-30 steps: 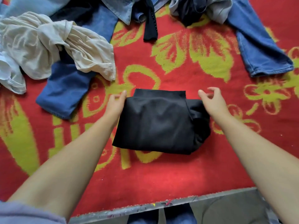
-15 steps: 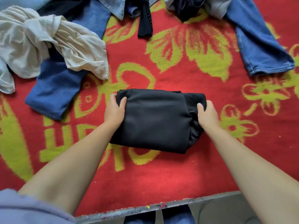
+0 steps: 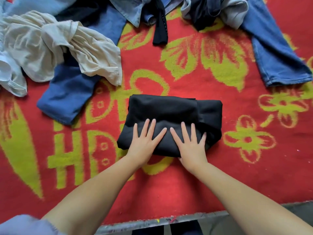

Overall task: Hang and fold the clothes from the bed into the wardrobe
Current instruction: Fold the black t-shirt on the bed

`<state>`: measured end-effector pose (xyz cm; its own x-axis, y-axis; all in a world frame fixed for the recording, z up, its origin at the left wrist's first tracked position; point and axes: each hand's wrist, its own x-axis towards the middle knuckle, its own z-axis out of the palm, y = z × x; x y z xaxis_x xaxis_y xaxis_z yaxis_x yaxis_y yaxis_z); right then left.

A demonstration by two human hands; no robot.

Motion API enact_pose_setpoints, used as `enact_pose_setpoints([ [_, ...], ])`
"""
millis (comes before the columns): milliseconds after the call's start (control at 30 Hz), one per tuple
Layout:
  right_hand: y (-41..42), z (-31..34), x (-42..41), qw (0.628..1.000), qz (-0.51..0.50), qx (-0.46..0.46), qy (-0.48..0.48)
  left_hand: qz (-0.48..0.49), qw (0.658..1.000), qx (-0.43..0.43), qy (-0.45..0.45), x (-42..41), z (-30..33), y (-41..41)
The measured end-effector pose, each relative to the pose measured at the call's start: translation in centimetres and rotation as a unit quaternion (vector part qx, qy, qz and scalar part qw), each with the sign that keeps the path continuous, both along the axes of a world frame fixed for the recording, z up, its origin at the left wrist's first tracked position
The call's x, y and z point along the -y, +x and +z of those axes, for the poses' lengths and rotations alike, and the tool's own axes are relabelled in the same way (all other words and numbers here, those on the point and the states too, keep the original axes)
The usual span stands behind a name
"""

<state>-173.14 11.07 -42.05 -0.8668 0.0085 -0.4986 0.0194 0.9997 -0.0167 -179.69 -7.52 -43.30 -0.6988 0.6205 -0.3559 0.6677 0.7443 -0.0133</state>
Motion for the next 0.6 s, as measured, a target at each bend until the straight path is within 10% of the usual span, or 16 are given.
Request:
enact_pose_setpoints([
  [233, -5.0, 6.6, -0.8, 0.998, -0.005, 0.045, -0.05, 0.058, 0.994, 0.094, -0.003, -1.3, 6.3, -3.5],
  [600, -10.4, 24.9, 5.2, 0.982, 0.179, -0.041, -0.032, 0.177, 0.983, -0.009, 0.045, 5.9, 24.5, -3.7],
])
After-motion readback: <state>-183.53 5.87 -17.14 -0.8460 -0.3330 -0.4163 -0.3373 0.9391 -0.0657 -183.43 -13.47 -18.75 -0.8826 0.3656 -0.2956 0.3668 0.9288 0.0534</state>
